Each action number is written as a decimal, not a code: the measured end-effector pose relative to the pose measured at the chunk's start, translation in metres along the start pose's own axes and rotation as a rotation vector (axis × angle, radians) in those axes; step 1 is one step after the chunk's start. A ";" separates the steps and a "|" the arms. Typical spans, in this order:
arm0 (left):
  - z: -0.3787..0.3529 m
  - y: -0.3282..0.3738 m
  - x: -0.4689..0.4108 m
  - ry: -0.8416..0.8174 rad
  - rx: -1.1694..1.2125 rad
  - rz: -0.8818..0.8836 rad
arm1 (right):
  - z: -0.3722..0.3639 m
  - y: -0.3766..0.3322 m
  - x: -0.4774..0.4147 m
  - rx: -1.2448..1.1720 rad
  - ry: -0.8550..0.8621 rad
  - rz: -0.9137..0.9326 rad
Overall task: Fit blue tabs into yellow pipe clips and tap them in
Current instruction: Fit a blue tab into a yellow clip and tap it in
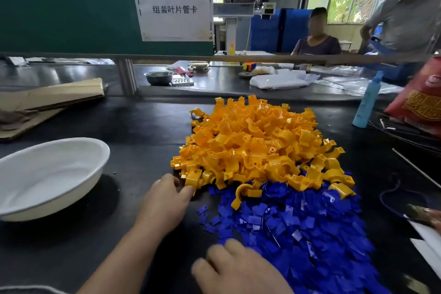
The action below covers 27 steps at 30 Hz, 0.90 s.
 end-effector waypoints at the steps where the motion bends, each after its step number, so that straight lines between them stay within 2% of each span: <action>1: -0.001 -0.002 -0.005 0.011 0.010 -0.010 | 0.016 -0.022 -0.030 0.000 0.093 0.004; 2: -0.001 0.000 -0.008 0.020 0.016 -0.016 | 0.013 -0.032 -0.040 0.078 0.183 0.054; 3: -0.001 0.000 -0.013 0.046 0.032 -0.037 | 0.011 -0.036 -0.052 0.078 0.138 0.066; 5: 0.001 0.002 -0.020 0.060 0.050 -0.059 | 0.012 -0.030 -0.076 0.077 0.140 -0.021; 6: -0.002 0.003 -0.023 0.027 0.039 -0.065 | 0.008 -0.028 -0.082 0.069 0.146 -0.034; 8: -0.012 0.004 -0.027 -0.074 -0.014 -0.064 | -0.004 -0.044 -0.094 0.119 0.059 0.121; 10: -0.022 0.006 -0.027 -0.121 -0.113 -0.054 | -0.007 -0.046 -0.097 0.157 0.074 0.184; 13: -0.025 0.010 -0.022 -0.037 -0.237 -0.102 | -0.009 -0.031 -0.089 0.182 0.106 0.135; 17: -0.024 0.011 -0.009 -0.052 -0.292 -0.167 | -0.013 -0.003 -0.065 0.291 0.099 0.089; 19: -0.023 0.011 -0.003 -0.111 -0.255 -0.140 | -0.012 0.007 -0.053 0.273 0.053 0.066; 21: -0.021 0.009 0.002 -0.199 -0.120 -0.058 | -0.009 0.016 -0.046 0.238 0.010 0.014; 23: -0.020 0.006 0.006 -0.283 0.034 0.034 | 0.000 0.024 -0.043 0.213 0.036 -0.082; 27: -0.016 0.004 0.011 -0.330 0.181 0.108 | -0.007 0.030 -0.044 0.094 -0.017 -0.132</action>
Point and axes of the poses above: each hand's wrist, its own x-axis away from the middle knuckle, its own z-axis out of the back of the hand, y = z × x, the point moved 6 cm from there along -x, towards the middle knuckle, and after that the axes turned 14 degrees about x, right-handed, at the moved point
